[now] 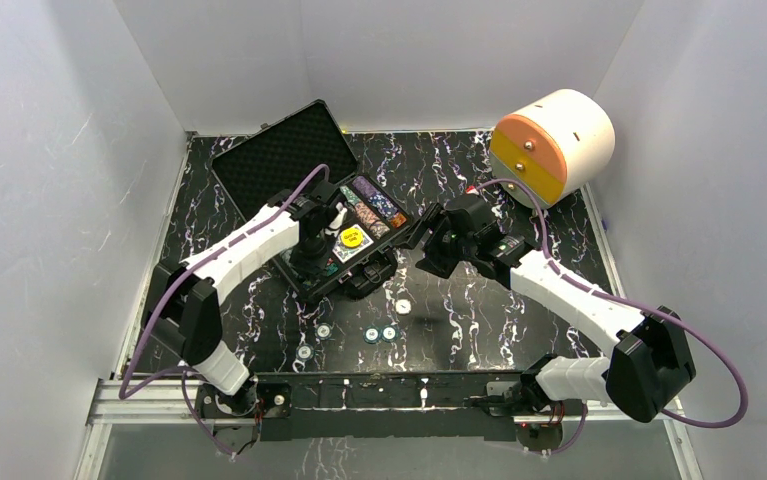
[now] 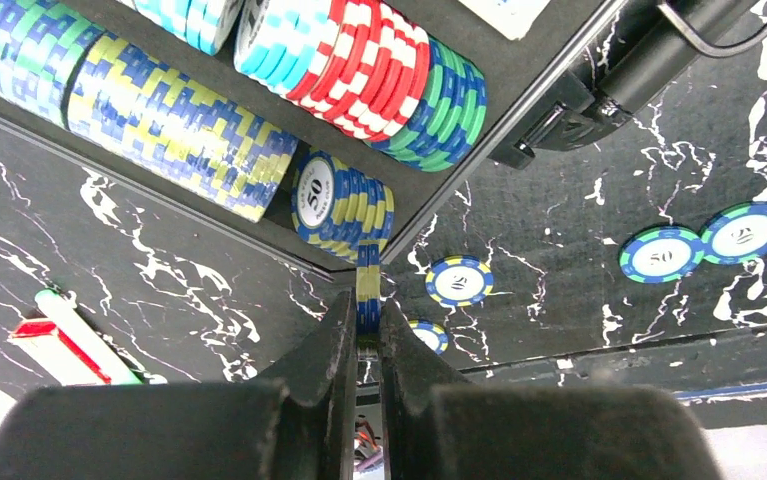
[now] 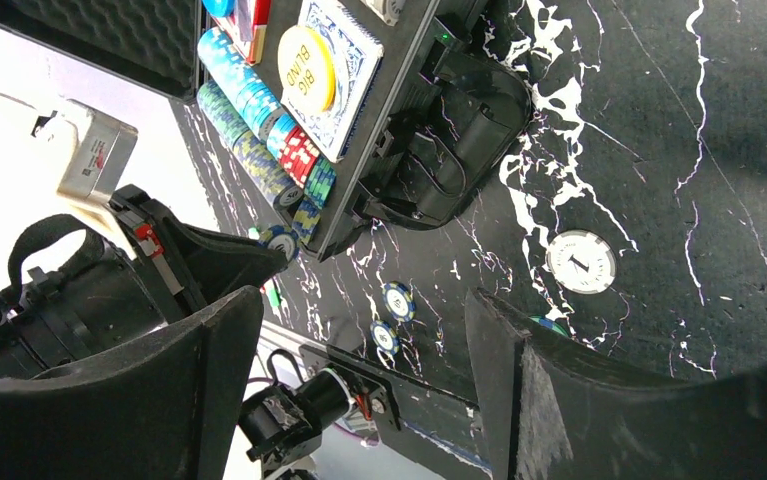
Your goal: Pack up texas hold em set
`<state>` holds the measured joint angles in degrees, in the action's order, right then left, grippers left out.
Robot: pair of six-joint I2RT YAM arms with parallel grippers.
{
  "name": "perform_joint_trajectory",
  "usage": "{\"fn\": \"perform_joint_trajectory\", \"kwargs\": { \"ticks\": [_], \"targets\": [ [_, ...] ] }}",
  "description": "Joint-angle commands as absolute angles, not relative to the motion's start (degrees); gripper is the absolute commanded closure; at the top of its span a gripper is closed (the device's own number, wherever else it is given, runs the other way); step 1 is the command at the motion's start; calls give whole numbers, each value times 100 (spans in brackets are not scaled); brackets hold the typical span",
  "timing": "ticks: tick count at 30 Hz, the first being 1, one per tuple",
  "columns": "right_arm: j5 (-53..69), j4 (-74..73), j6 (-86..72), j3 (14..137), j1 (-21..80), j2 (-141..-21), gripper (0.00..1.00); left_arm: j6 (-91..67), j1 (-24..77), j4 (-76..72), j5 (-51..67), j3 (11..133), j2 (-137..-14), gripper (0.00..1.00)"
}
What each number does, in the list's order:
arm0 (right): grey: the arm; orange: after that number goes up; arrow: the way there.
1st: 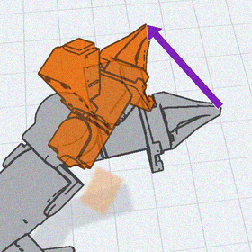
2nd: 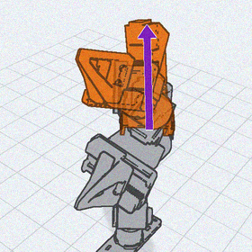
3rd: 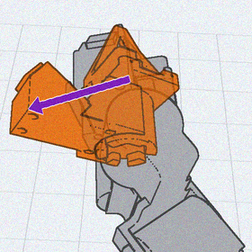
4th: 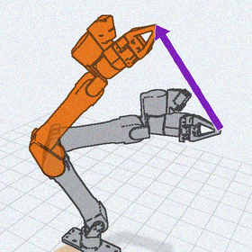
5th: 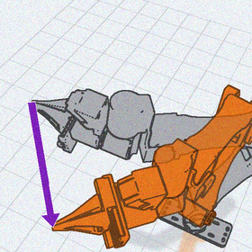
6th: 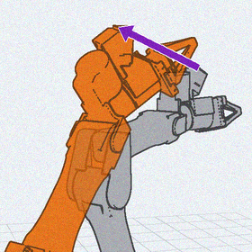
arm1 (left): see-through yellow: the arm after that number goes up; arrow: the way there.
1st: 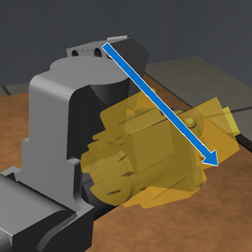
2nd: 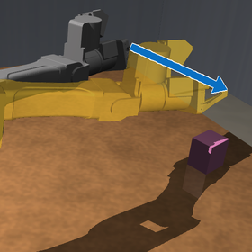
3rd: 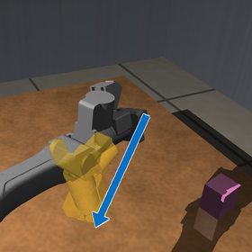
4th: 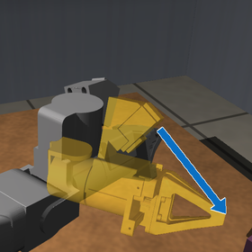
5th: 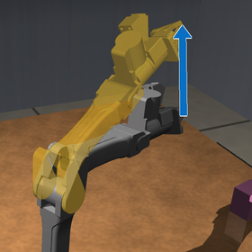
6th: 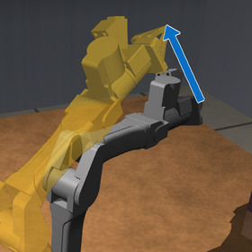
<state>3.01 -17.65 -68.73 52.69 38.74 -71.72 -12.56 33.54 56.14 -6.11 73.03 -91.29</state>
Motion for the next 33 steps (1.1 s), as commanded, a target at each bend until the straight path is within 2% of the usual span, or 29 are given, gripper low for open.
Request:
{"fn": "perform_joint_trajectory", "kwargs": {
  "ticks": [1, 4, 13, 28, 33],
  "targets": [
    [324, -1573, -6794, 5252, 3861, -7112, 18, -1019, 3333, 5791, -901, 7446, -9206, 100],
    [312, -1580, -6785, 5238, 3864, -7094, 19, -974, 3322, 5820, -929, 7460, -9243, 100],
    [322, -1556, -6776, 5223, 3859, -7103, 19, -633, 3323, 5582, 105, 7520, -8929, 100],
    [242, -1678, -6759, 5265, 3861, -7027, 19, -611, 3315, 5786, -436, 7489, -9550, 100],
    [232, -1687, -6759, 5256, 3861, -7014, 19, -642, 3317, 5857, -942, 7553, -9540, 100]
  ]
}}
